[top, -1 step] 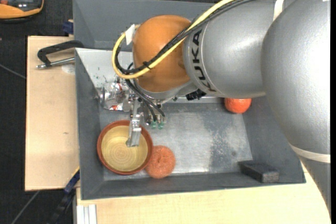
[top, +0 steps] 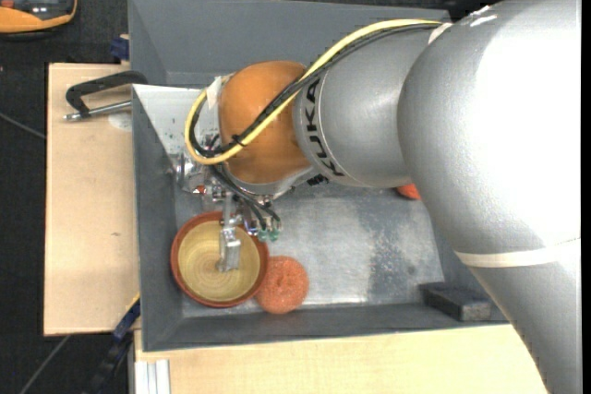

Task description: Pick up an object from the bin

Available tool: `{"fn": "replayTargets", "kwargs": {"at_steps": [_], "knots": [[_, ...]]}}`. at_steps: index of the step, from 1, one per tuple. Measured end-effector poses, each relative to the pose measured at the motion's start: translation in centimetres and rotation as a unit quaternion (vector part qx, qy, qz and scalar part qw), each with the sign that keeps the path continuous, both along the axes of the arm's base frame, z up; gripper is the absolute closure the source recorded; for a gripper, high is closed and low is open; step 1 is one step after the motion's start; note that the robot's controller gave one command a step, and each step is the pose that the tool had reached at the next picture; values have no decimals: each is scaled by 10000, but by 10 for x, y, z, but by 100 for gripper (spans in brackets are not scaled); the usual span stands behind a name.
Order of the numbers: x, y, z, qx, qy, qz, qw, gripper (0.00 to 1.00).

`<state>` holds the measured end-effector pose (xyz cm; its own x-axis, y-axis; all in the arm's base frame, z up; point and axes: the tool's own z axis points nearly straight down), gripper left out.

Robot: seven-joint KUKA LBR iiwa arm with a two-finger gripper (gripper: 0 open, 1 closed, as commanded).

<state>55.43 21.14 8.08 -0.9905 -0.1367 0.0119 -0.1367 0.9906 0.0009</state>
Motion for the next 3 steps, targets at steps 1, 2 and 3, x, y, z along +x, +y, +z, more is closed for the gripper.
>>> {"fn": "replayTargets", "kwargs": {"at_steps": [1,2,3], "knots": [[15,-52,-10,13,14,244,9997,0],[19,-75,-7,61,39,42,10000,0],[22,-78,-7,38,-4,18,10000,100]]}}
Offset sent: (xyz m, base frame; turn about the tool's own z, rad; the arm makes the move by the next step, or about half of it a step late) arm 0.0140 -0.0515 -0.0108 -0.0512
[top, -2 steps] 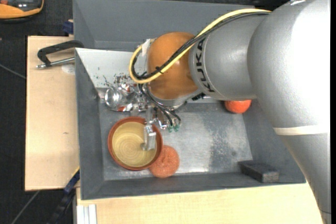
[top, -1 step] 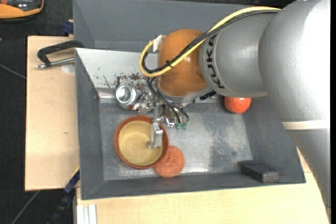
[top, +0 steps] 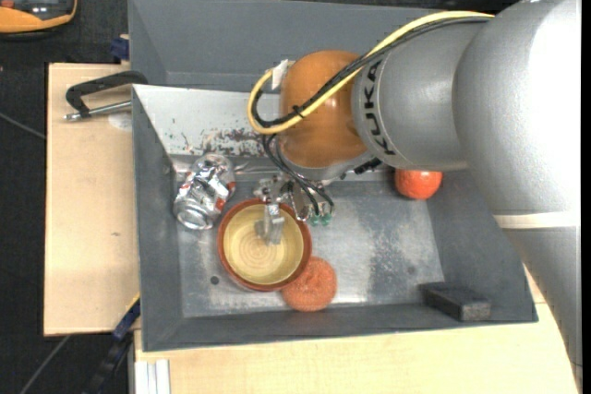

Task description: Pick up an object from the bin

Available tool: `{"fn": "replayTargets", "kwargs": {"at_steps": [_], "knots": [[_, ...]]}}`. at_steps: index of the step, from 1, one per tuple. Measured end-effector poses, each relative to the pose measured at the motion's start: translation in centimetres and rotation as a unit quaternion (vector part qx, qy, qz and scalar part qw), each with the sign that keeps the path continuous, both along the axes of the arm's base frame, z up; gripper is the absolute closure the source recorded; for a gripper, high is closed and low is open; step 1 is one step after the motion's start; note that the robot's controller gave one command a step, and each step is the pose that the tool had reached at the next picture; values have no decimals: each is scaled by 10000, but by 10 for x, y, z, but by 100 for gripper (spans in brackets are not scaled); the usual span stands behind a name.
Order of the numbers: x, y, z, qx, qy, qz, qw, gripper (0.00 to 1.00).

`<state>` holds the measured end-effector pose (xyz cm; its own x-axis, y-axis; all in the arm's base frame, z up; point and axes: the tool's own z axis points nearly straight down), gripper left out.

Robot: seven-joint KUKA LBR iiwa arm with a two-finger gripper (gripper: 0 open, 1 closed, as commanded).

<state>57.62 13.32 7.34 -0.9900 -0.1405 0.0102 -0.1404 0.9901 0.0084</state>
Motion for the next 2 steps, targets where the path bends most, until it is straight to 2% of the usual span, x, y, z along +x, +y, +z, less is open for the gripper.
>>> {"fn": "replayTargets", "kwargs": {"at_steps": [1,2], "knots": [[-12,-53,101,5,-60,206,9998,100],[9,-3,244,28,-139,279,9995,100]]}}
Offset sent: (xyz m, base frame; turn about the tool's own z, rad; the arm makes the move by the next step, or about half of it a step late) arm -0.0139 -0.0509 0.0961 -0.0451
